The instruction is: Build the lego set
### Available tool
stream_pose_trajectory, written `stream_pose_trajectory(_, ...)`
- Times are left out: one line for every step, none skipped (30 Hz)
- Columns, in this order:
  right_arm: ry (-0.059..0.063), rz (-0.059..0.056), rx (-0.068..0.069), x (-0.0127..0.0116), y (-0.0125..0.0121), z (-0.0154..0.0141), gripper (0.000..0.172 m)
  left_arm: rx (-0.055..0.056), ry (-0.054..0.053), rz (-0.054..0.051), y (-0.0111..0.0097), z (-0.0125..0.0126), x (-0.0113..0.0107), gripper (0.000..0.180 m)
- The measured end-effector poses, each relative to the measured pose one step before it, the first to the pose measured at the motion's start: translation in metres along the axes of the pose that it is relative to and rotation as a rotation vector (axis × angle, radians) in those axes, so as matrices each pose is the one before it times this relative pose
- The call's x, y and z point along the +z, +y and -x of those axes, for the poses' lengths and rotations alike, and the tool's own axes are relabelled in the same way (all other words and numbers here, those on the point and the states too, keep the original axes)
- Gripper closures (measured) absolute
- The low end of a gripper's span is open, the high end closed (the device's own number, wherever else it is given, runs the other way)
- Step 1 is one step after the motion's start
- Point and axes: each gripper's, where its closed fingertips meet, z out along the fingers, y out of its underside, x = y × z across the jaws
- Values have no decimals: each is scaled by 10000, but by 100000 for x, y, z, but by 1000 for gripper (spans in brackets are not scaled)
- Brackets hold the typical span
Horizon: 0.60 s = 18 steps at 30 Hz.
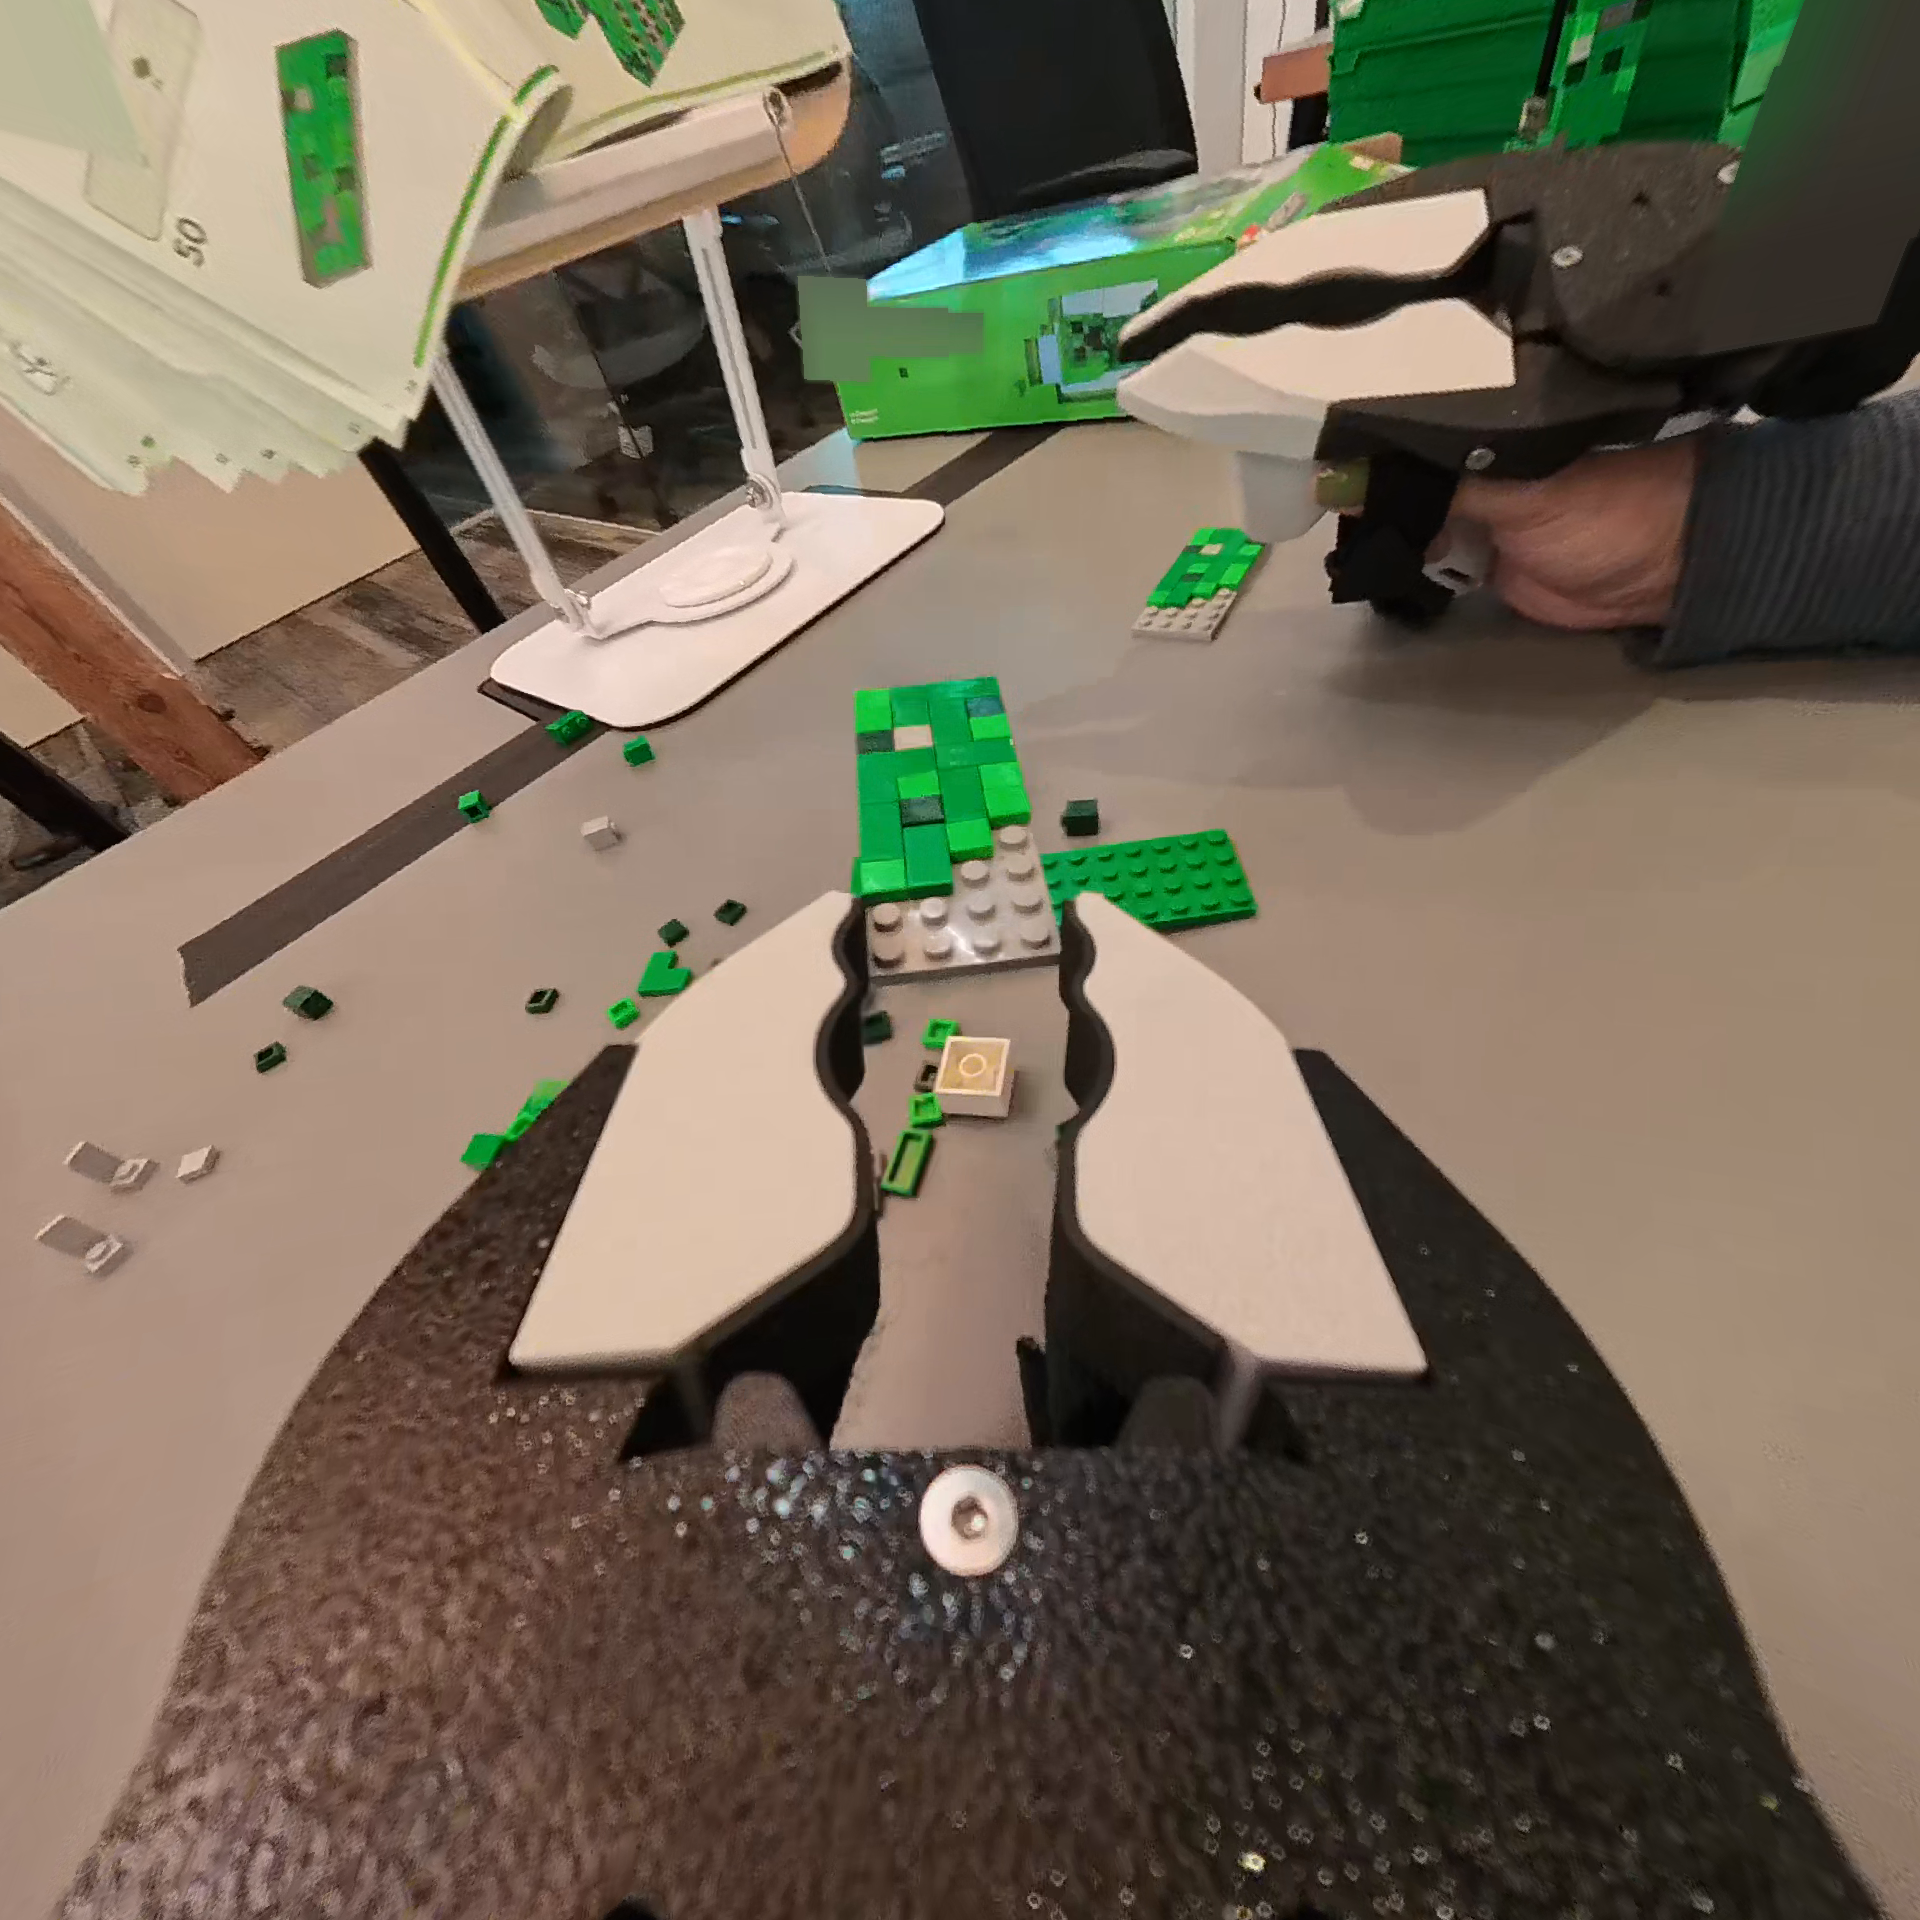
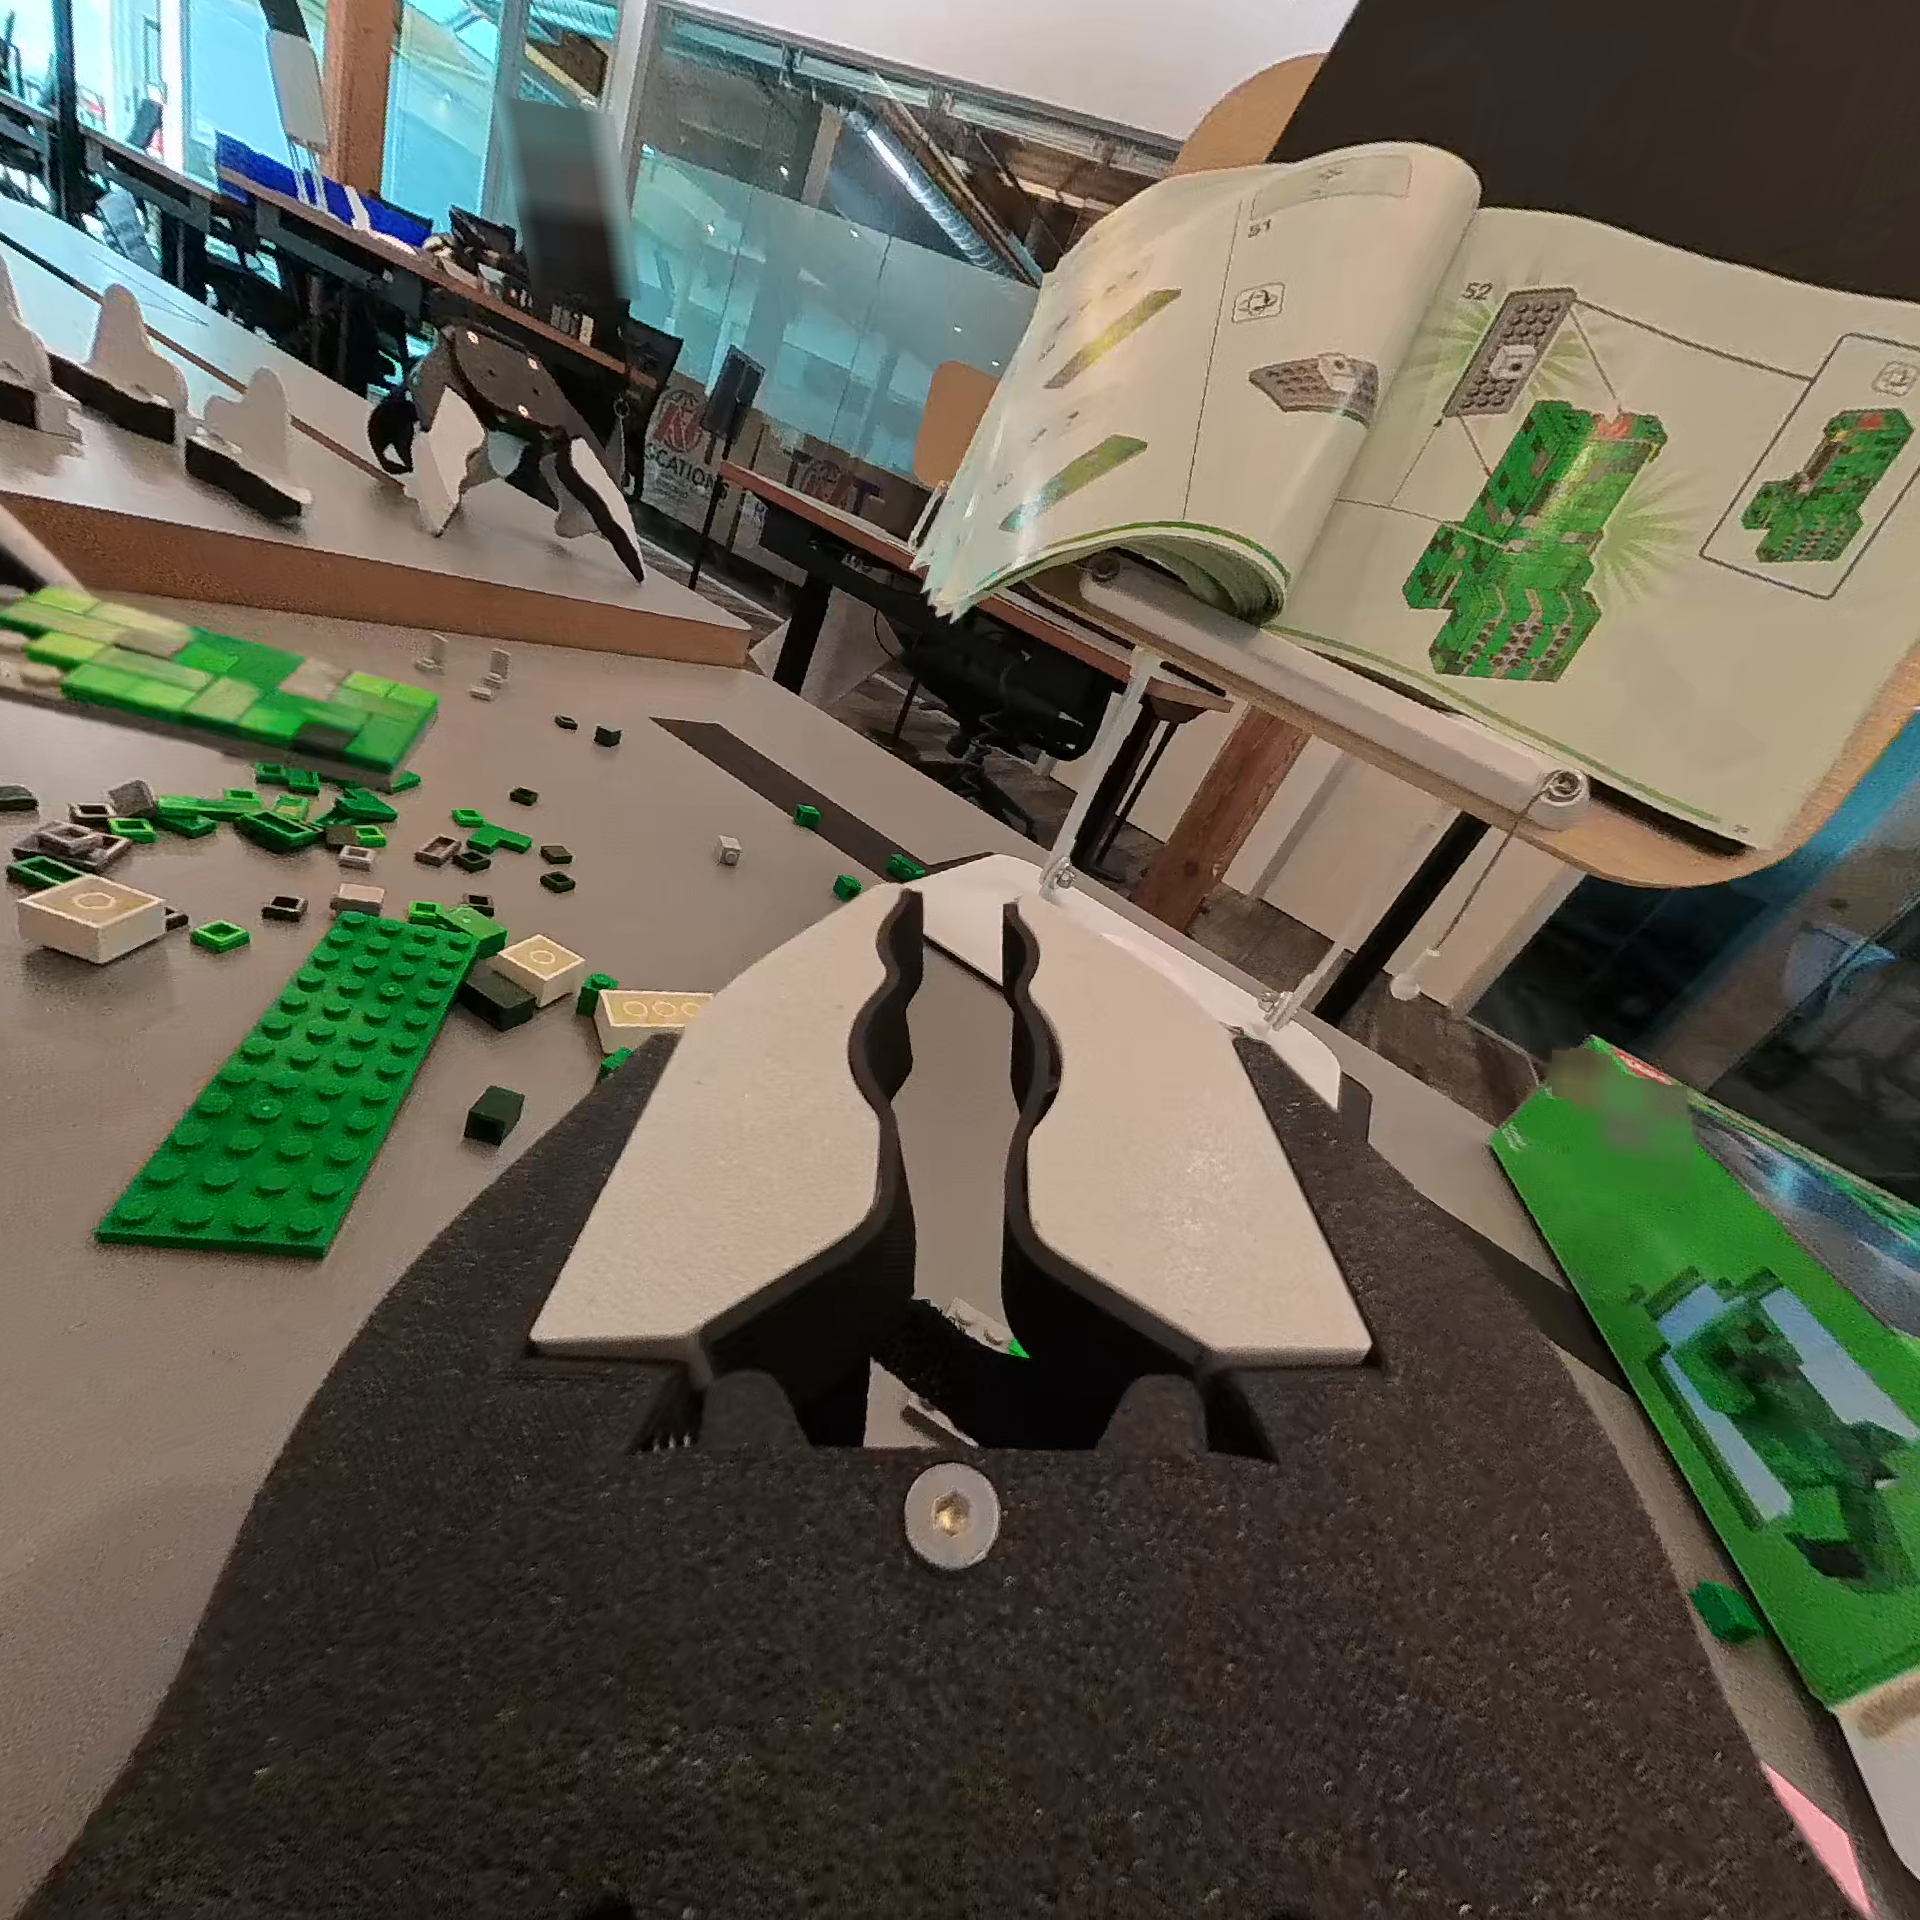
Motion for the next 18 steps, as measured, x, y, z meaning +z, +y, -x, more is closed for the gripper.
stream_pose_trajectory(-1,19,-66,62,42,100,158,31,94,51,48,-285,200,146)
stream_pose_trajectory(-19,8,-86,13,-9,81,159,24,74,16,-25,-205,92,146)
stream_pose_trajectory(-34,-6,-91,1,-4,135,159,11,60,-14,-93,-173,82,146)
stream_pose_trajectory(-49,-7,-91,-10,-18,156,160,21,55,-28,-96,-101,82,146)
stream_pose_trajectory(-30,5,-81,16,-27,187,160,50,35,-26,-69,-36,49,146)
stream_pose_trajectory(-21,12,-55,4,7,72,161,66,31,-16,-20,-45,-38,145)
stream_pose_trajectory(-19,1,-28,15,-34,101,161,58,10,-15,30,21,-104,145)
stream_pose_trajectory(-26,-13,-6,-158,-6,-127,161,40,-26,-13,48,65,-32,146)
stream_pose_trajectory(-13,-23,13,-25,-33,-40,161,20,10,-6,-48,-25,-28,146)
stream_pose_trajectory(-16,-23,26,-15,-18,10,162,15,50,-20,42,11,20,145)
stream_pose_trajectory(-13,-16,26,0,-5,-20,163,16,95,-57,-9,-97,6,146)
stream_pose_trajectory(-12,-17,19,-34,11,-43,163,9,130,-71,-71,-128,1,146)
stream_pose_trajectory(-17,-21,5,63,-66,0,164,-24,38,-27,11,-48,-21,146)
stream_pose_trajectory(-26,-22,-6,45,-48,30,164,10,-6,2,-1,-7,36,145)
stream_pose_trajectory(-31,-20,-15,-2,-34,43,164,49,-8,16,27,-9,38,145)
stream_pose_trajectory(-27,-11,-16,19,-15,51,165,58,-21,17,2,0,37,145)
stream_pose_trajectory(-18,-10,-17,-47,-18,13,165,40,-24,19,27,-4,38,145)
stream_pose_trajectory(-12,-8,-5,76,-17,214,165,32,-7,13,15,-69,20,146)
